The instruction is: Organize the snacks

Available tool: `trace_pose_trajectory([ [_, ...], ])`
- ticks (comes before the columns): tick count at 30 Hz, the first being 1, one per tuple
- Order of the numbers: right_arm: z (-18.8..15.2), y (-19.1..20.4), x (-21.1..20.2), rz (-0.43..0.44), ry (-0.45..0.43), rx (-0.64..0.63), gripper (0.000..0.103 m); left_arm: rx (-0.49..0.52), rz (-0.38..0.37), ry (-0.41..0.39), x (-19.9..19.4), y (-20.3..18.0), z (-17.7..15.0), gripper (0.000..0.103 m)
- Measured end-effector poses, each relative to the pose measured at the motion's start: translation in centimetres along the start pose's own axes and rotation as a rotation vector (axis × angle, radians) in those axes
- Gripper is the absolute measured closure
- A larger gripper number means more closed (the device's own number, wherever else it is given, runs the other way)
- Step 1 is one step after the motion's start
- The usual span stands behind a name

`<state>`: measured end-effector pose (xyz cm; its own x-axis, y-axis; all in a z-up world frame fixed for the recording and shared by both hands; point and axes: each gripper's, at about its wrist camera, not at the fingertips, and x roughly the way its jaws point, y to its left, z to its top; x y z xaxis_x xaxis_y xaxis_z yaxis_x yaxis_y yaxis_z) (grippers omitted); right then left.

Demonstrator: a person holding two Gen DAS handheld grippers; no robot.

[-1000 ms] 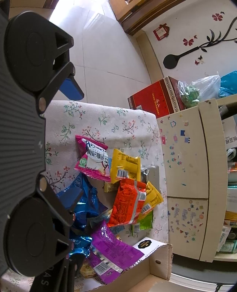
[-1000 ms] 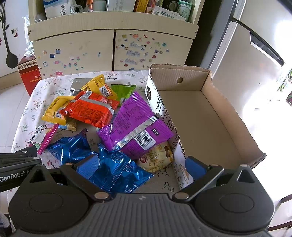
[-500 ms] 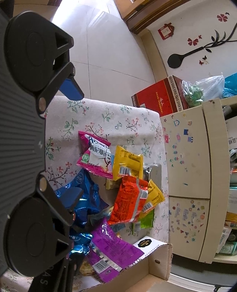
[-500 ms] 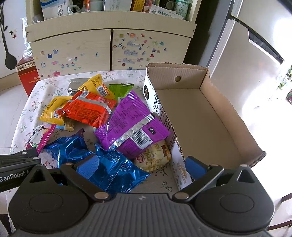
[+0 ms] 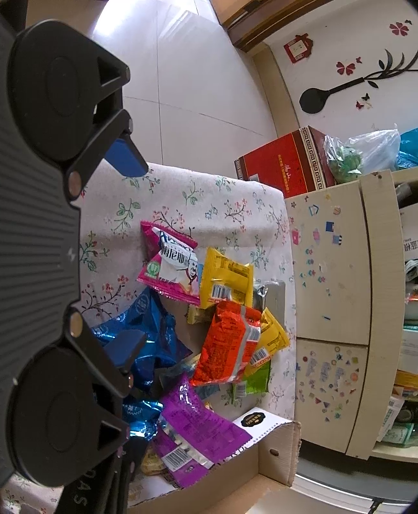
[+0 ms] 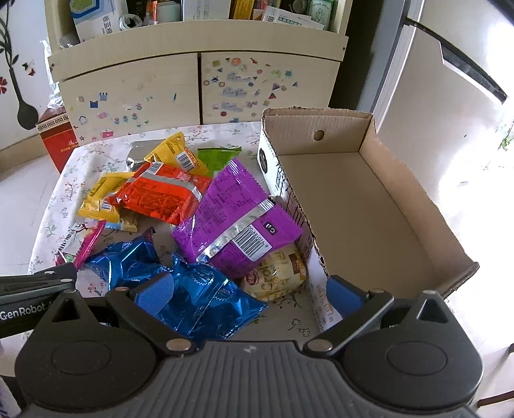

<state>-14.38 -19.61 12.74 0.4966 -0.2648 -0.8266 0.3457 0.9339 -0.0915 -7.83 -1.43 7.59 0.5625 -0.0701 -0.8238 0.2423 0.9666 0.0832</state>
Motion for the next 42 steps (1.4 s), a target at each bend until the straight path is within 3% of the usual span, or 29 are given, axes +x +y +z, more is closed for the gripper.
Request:
trace_pose_trajectory([
  [6, 0.2, -1.2, -0.3, 0.068, 0.001, 0.04, 0.0, -0.019, -0.06, -0.018, -0.5, 0.3, 0.1, 0.002],
  [12, 0.1, -1.8, -0.6, 0.084, 0.0, 0.043, 0.0, -0.011, -0.088, -0.024, -0.7, 0.0, 0.0, 0.002],
  [16, 0.2, -2.9, -0.9, 0.148, 0.006, 0.082, 0.0, -0.02, -0.127, -0.042, -1.2, 0.2, 0.3, 0.002],
  [20, -0.1, -4.0, -1.1, 0.19, 0.015, 0.126, 0.0, -0.014, -0.111, -0.052, -1.5, 0.9, 1.0, 0.002],
  [29, -0.8, -4.8, -1.1, 0.308, 0.068, 0.199, 0.0, 0.044, -0.136, -0.005, -0.7, 1.3, 1.8, 0.002],
  [42, -1.6, -4.8, 0.2, 0.339, 0.137, 0.268, 0.0, -0.096, -0.209, 0.082, 2.4, 1.6, 1.0, 0.002],
])
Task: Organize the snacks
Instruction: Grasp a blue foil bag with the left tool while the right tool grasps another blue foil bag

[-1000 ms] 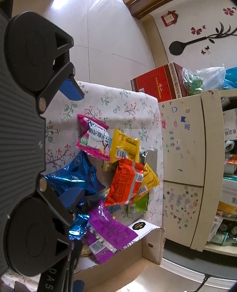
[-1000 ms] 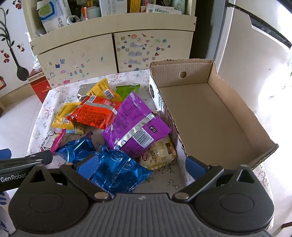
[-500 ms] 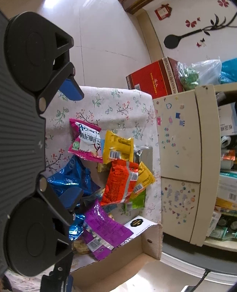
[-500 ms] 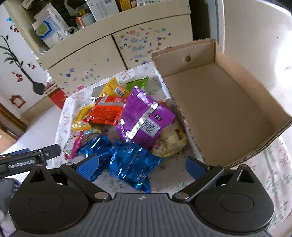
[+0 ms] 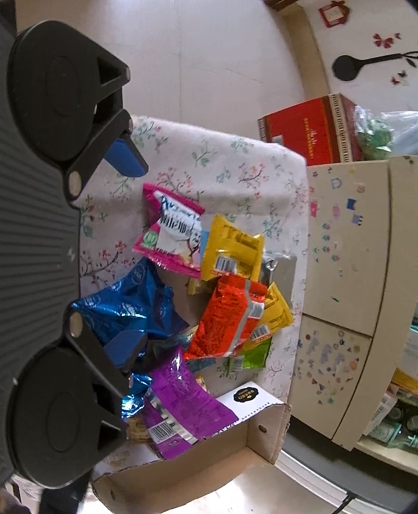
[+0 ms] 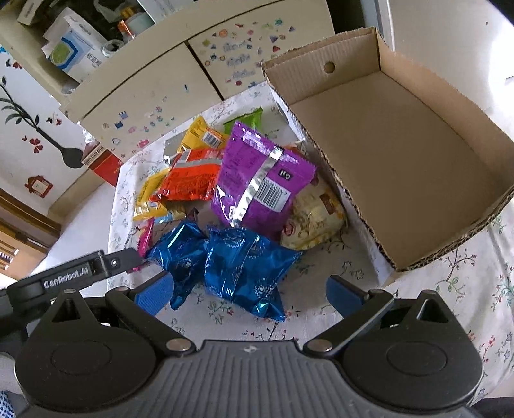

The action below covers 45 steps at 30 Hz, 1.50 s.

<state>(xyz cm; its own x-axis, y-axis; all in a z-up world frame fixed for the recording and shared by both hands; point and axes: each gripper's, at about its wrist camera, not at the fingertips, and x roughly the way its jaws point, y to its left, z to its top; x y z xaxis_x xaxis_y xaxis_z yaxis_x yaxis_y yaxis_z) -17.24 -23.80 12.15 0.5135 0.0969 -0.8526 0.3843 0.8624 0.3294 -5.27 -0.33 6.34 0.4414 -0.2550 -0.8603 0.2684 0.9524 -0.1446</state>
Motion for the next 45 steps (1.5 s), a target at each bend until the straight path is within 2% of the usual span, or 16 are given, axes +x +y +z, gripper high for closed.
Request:
trace_pose_trajectory([
  [4, -0.2, -0.1, 0.4, -0.001, 0.012, 0.005, 0.0, -0.05, -0.033, 0.01, 0.7, -0.2, 0.2, 0.003],
  [11, -0.3, -0.5, 0.4, 0.005, 0.017, 0.011, 0.0, -0.033, -0.049, 0.004, 1.8, -2.0, 0.3, 0.004],
  [25, -0.6, -0.5, 1.8, 0.002, 0.049, 0.015, 0.0, -0.083, -0.014, 0.018, 4.9, -3.3, 0.8, 0.006],
  [32, -0.5, 0.2, 3.0, 0.0, 0.055, 0.008, 0.001, -0.06, -0.006, 0.02, 6.1, -4.0, 0.6, 0.007],
  [34, -0.5, 0.4, 3.4, -0.007, 0.053, 0.008, 0.004, -0.046, 0.001, 0.015, 6.4, -4.2, 0.5, 0.01],
  [36, -0.4, 0.4, 3.7, -0.012, 0.057, 0.007, 0.005, -0.041, 0.001, 0.016, 6.6, -4.2, 0.4, 0.018],
  [39, -0.4, 0.2, 4.0, -0.016, 0.06, 0.012, 0.009, -0.041, -0.011, 0.026, 6.8, -4.0, 0.3, 0.025],
  [45, -0.3, -0.1, 4.8, -0.012, 0.052, 0.034, 0.019, -0.007, 0.007, 0.0, 6.6, -4.0, -0.1, 0.032],
])
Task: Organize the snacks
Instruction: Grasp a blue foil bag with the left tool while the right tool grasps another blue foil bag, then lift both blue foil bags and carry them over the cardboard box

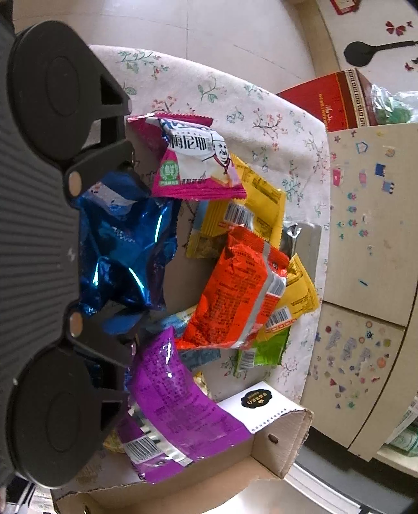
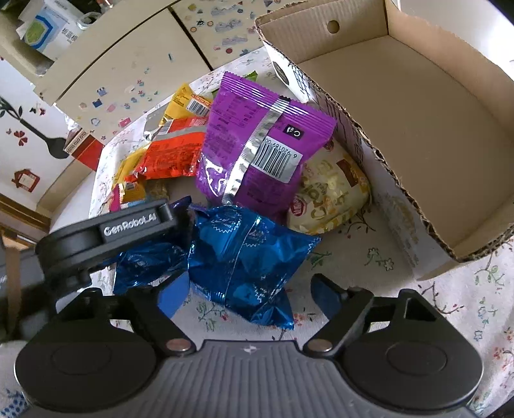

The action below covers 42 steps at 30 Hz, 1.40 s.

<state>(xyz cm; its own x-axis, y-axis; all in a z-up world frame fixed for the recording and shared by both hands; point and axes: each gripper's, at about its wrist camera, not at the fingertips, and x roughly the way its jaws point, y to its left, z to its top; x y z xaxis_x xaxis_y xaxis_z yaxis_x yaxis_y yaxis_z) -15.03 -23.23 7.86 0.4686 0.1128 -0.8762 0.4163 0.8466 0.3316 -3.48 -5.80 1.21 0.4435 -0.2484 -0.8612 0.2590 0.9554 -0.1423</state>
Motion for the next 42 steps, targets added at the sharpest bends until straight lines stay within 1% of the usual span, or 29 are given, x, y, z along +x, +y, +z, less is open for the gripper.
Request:
trace_pose_trajectory([
  [1, 0.0, -0.1, 0.1, 0.01, -0.001, 0.004, 0.02, 0.002, -0.001, -0.003, -0.1, 0.1, 0.0, 0.033],
  [3, -0.1, -0.1, 0.1, 0.035, -0.004, 0.006, 0.03, 0.01, -0.01, -0.011, -0.3, 0.1, -0.1, 0.039],
  [5, -0.2, 0.0, 0.0, 0.059, -0.007, 0.005, 0.036, 0.026, -0.009, -0.02, -0.5, 0.1, -0.3, 0.041],
  [7, -0.2, 0.0, 0.0, 0.063, -0.014, -0.001, 0.038, 0.039, -0.01, -0.028, -0.6, 0.0, -0.4, 0.042],
  [15, -0.3, 0.1, -0.7, 0.086, -0.033, -0.03, 0.053, 0.06, -0.023, -0.05, -1.6, 0.5, -1.0, 0.043],
  [21, -0.3, 0.0, -1.0, 0.114, -0.041, -0.037, 0.059, 0.059, -0.034, -0.075, -2.9, 1.2, -1.0, 0.043],
  [24, -0.4, 0.2, -1.0, 0.123, -0.043, -0.045, 0.06, 0.062, -0.035, -0.084, -3.3, 1.5, -1.1, 0.043],
  [26, -0.4, 0.2, -1.0, 0.119, -0.043, -0.045, 0.06, 0.069, -0.033, -0.09, -3.6, 1.6, -1.2, 0.043],
  [28, -0.3, 0.1, -0.8, 0.116, -0.041, -0.034, 0.056, 0.071, -0.034, -0.091, -3.7, 1.6, -1.2, 0.043],
  [29, -0.3, 0.1, -0.7, 0.115, -0.036, -0.025, 0.049, 0.07, -0.034, -0.089, -3.7, 1.7, -1.2, 0.043],
  [30, -0.3, 0.1, -0.5, 0.112, -0.031, -0.019, 0.046, 0.068, -0.033, -0.087, -3.7, 1.7, -1.3, 0.044],
  [32, -0.3, 0.2, -0.3, 0.104, -0.023, -0.018, 0.035, 0.068, -0.024, -0.085, -3.7, 1.8, -1.3, 0.043],
  [34, -0.2, 0.4, -0.2, 0.099, -0.025, -0.016, 0.032, 0.065, -0.012, -0.09, -3.8, 1.9, -1.3, 0.043],
  [36, 0.0, 0.4, 0.1, 0.099, -0.023, -0.005, 0.026, 0.055, -0.004, -0.096, -3.9, 2.2, -1.2, 0.043],
  [38, 0.0, 0.5, 0.3, 0.095, -0.021, 0.003, 0.023, 0.046, 0.01, -0.101, -3.9, 2.4, -1.1, 0.043],
  [42, 0.1, 1.0, 1.0, 0.08, -0.016, -0.004, 0.023, 0.043, 0.04, -0.106, -3.9, 2.7, -1.1, 0.043],
])
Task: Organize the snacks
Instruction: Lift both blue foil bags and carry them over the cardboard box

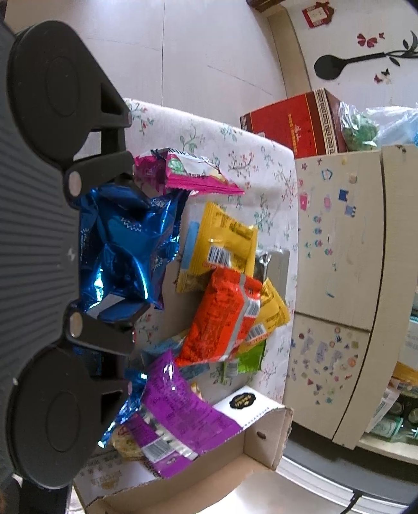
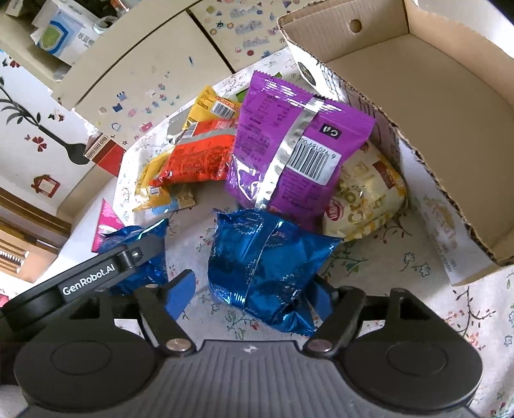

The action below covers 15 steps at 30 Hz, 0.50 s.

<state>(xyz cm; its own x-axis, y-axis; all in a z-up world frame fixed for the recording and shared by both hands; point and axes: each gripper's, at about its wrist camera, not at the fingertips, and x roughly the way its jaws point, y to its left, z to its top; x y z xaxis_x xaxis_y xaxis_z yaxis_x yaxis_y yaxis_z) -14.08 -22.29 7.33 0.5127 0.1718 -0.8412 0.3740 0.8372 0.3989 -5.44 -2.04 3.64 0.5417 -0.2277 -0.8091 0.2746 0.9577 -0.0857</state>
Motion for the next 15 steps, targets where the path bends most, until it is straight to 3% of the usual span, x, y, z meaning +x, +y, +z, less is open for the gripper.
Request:
trace_pose_trajectory([
  [8, -0.4, 0.4, 0.8, -0.047, -0.016, -0.036, 0.035, 0.01, 0.039, -0.004, 0.2, 0.4, -0.1, 0.049],
  [11, -0.5, 0.4, 0.5, -0.044, -0.017, -0.038, 0.038, 0.0, 0.026, 0.013, 0.4, 0.6, -0.2, 0.055],
  [15, -0.4, 0.5, -0.4, -0.01, -0.021, -0.044, 0.038, -0.046, 0.007, 0.033, 0.5, 1.5, -0.2, 0.056],
])
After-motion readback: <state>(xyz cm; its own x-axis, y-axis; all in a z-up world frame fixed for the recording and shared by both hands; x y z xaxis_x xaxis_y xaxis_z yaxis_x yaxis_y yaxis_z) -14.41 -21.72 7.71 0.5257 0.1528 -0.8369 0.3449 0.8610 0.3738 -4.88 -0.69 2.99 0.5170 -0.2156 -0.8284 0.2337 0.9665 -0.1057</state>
